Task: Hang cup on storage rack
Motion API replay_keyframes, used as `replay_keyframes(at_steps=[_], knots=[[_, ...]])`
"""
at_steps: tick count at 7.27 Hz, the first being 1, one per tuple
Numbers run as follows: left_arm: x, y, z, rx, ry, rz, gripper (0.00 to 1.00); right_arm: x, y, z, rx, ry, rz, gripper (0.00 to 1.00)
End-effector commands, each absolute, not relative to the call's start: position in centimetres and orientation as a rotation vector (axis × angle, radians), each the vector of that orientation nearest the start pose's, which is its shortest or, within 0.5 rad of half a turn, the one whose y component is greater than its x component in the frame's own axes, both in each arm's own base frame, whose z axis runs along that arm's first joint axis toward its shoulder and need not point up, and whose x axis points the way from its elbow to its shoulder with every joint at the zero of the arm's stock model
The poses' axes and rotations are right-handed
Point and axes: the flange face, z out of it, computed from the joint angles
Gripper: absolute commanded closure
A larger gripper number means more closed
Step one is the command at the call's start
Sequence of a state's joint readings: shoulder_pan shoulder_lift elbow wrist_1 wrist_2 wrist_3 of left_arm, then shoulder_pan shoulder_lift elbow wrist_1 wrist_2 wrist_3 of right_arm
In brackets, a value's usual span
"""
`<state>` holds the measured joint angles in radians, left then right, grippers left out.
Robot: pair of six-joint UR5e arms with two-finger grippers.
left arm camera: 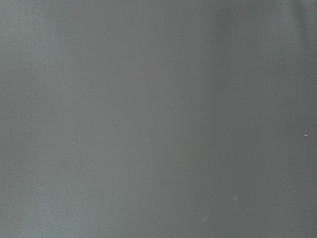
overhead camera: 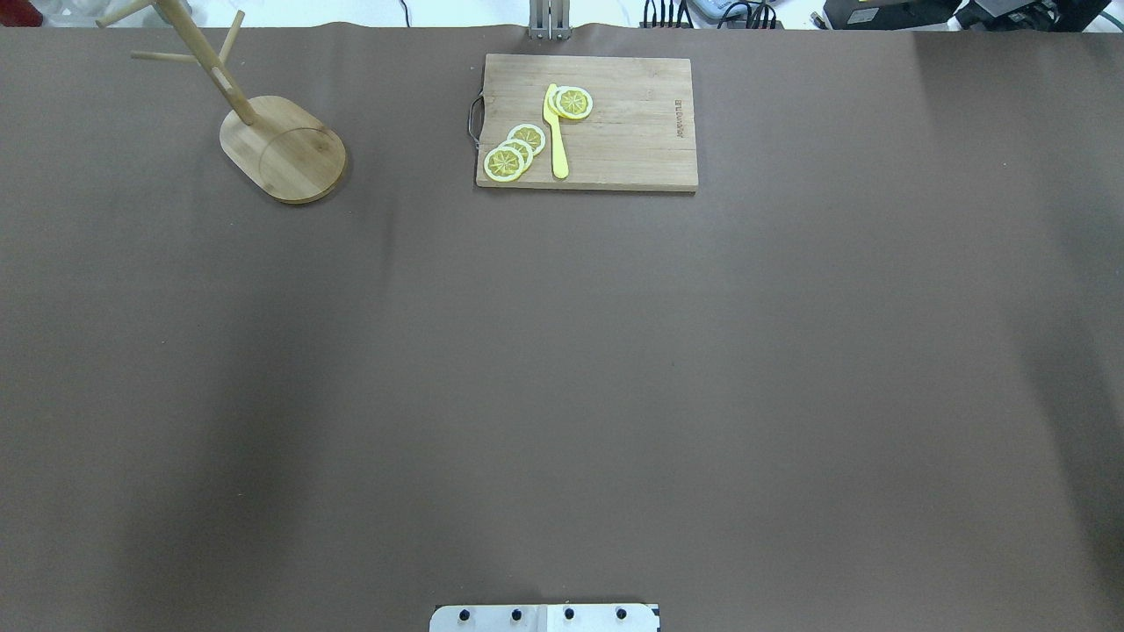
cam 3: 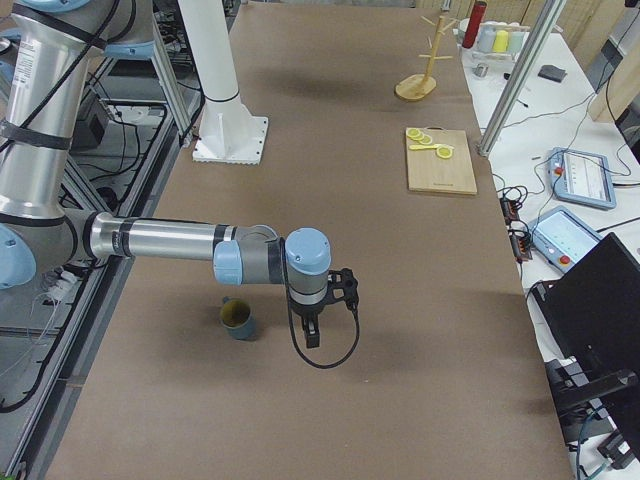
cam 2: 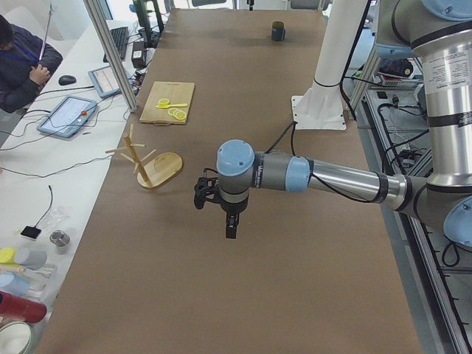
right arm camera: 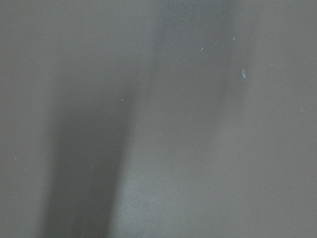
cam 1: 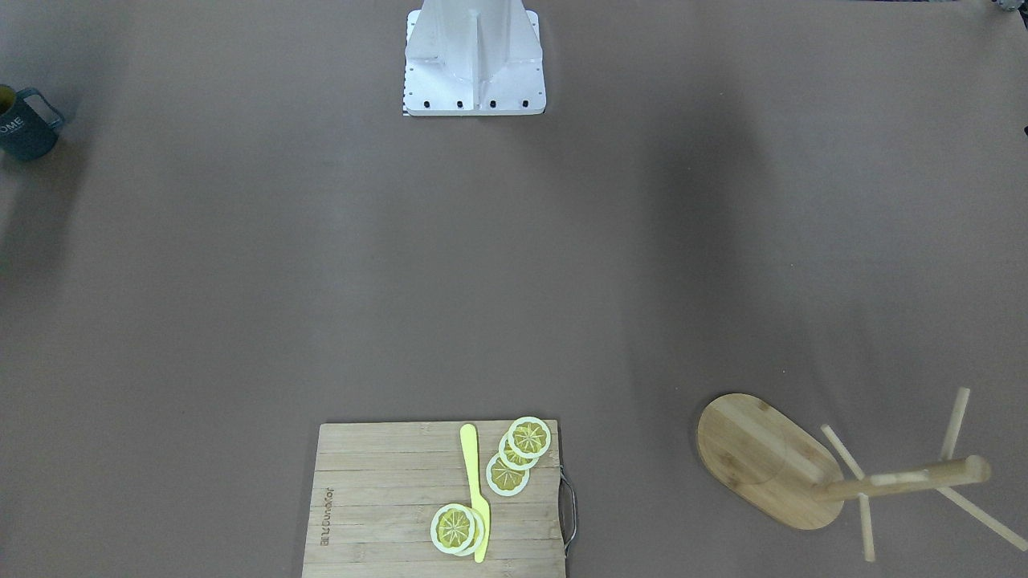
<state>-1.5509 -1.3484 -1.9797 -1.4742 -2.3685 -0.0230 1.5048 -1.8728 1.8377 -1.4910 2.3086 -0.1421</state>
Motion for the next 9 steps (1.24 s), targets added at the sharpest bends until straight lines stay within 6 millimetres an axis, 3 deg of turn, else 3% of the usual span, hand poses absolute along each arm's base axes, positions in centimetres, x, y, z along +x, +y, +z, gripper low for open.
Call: replay_keyframes(at_steps=[1,6,9], knots=[[-5.4,-39.8,56.5,0.067,0.799,0.033,0.00,4.2,-37.2,65.1,0.072,-0.737,-0.215,0.00],[-5.3,-39.9,55.0,0.097,0.790,0.048,0.00,4.2,-37.3,64.8,0.078,-0.738,-0.217,0.00],[-5.4,-41.0,53.7,0.128,0.796,0.056,0.00,4.4,-37.1,63.0,0.111,-0.737,-0.224,0.00]])
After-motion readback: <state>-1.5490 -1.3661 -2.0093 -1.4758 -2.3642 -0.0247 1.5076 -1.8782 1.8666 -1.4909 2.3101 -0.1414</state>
